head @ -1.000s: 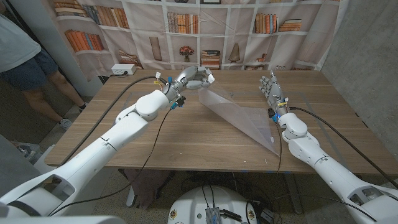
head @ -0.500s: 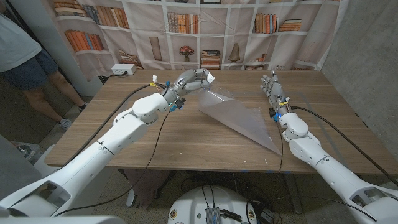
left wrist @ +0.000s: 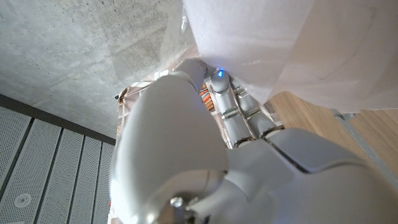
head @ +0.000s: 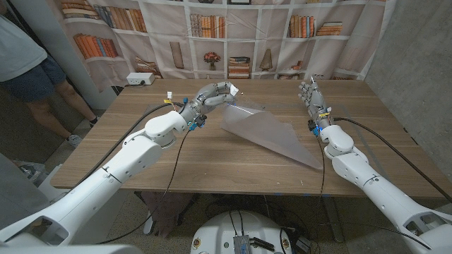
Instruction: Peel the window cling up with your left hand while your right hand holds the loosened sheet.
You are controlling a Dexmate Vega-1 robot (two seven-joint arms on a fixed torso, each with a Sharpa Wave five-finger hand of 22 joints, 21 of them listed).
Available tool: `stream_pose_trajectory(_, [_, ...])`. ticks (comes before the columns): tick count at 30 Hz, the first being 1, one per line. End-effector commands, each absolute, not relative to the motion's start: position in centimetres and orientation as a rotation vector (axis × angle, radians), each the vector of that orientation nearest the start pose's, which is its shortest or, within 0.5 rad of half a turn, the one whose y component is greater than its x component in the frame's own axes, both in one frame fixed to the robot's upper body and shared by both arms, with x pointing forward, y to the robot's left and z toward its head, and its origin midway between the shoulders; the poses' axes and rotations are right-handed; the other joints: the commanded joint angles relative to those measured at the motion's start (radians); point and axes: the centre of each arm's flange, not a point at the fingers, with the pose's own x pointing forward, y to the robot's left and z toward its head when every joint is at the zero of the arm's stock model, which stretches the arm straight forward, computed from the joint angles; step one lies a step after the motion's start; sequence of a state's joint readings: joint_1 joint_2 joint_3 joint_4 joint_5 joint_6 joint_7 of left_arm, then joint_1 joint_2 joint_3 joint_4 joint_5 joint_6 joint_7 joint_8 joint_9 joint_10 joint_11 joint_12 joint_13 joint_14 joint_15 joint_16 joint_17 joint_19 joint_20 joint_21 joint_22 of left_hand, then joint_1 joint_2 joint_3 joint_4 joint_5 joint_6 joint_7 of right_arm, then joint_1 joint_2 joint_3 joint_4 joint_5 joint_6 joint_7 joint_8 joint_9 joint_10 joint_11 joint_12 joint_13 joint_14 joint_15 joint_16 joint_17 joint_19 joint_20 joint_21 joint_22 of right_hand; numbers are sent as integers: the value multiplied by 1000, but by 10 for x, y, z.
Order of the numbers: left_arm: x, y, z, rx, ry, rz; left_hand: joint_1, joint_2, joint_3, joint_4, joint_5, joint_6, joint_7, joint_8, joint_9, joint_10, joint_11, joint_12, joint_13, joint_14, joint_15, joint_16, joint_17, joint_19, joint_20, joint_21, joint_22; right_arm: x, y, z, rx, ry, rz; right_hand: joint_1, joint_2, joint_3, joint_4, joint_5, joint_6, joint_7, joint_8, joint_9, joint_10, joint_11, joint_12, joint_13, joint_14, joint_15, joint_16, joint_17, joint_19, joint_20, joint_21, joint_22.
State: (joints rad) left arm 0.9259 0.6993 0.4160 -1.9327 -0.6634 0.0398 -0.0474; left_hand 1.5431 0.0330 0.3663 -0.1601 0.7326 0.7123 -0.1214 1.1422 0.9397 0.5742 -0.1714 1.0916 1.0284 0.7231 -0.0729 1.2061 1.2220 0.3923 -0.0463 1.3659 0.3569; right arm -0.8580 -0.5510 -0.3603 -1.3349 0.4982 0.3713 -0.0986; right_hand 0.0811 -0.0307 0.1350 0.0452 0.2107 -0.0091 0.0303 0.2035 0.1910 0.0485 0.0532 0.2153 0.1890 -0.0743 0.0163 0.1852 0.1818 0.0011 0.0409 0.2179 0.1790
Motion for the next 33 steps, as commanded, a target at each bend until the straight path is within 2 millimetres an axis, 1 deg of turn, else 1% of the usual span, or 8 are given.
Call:
stream_pose_trajectory(1, [539, 173, 16, 56, -572, -588, -1, -4, 10, 3, 6, -3, -1, 6, 2, -5, -1, 8, 0, 4, -94, 6, 2, -4, -48, 16, -4, 624, -307, 3, -146, -733, 76, 9, 5, 1, -5, 7, 0, 1, -2, 2, 13, 5, 10, 2, 10, 5, 7, 2, 8, 9, -2, 2])
stream_pose_trajectory(8, [541, 172, 15, 27, -574, -590, -1, -6, 16, 3, 8, -5, -3, 8, 0, -10, -2, 16, -2, 1, -93, 9, 2, -7, -45, 23, -18, 607, -303, 13, -195, -788, 58, 45, 12, 9, -28, 7, 19, -7, 7, 3, 99, -19, 44, 8, 47, -10, 14, 3, 21, 11, -4, 4])
stream_pose_trajectory(13, [541, 171, 15, 13, -582, -585, -2, -7, 18, 3, 9, -6, -3, 8, -2, -9, -2, 17, -11, 0, -95, 9, 1, -7, -43, 30, -24, 591, -296, 18, -251, -824, 26, 91, 25, 24, -56, 6, 50, -23, 19, 4, 190, -41, 84, 20, 85, -31, 19, 3, 48, 9, -1, 4])
stream_pose_trajectory(15, [547, 170, 13, -34, -626, -665, -2, -7, 19, 2, 9, -8, -4, 12, 4, -8, -1, 19, -11, -1, -94, 9, 1, -9, -41, 31, -26, 584, -294, 20, -260, -832, 15, 130, 46, 42, -77, 3, 88, -34, 31, 5, 238, -47, 109, 30, 109, -38, 21, 4, 69, 5, 1, 5])
stream_pose_trajectory(16, [545, 170, 13, -23, -623, -627, -2, -6, 20, 3, 9, -6, -2, 8, -4, -12, -1, 22, -7, -2, -93, 9, 1, -9, -41, 33, -27, 581, -293, 21, -273, -836, 23, 139, 50, 46, -82, 2, 95, -34, 33, 6, 251, -52, 115, 32, 116, -40, 21, 4, 75, 4, 2, 6])
stream_pose_trajectory(18, [545, 172, 13, 2, -605, -603, -2, -7, 22, 3, 9, -9, -2, 13, 3, -14, -1, 23, -9, -4, -92, 10, 2, -10, -39, 36, -28, 575, -291, 24, -306, -839, 26, 150, 54, 50, -89, 0, 113, -37, 39, 6, 261, -50, 121, 35, 124, -41, 21, 4, 86, -2, 5, 6])
stream_pose_trajectory(31, [558, 167, 15, -49, -696, -654, -5, -8, 29, 3, 7, -8, -6, 15, -3, -18, -5, 32, -18, -10, -92, 14, 1, -18, -32, 50, -45, 539, -266, 34, -610, -875, -50, 205, 53, 64, -128, -8, 161, -56, 50, 7, 329, -83, 157, 48, 167, -70, 23, 3, 125, -5, 10, 7])
stream_pose_trajectory(33, [555, 166, 15, -33, -683, -602, -5, -7, 30, 4, 7, -8, -6, 17, -1, -22, -3, 36, -13, -11, -91, 15, 2, -18, -32, 50, -49, 535, -264, 33, -615, -887, -53, 219, 55, 68, -138, -9, 164, -58, 49, 7, 339, -95, 163, 51, 179, -74, 23, 3, 139, -9, 13, 7])
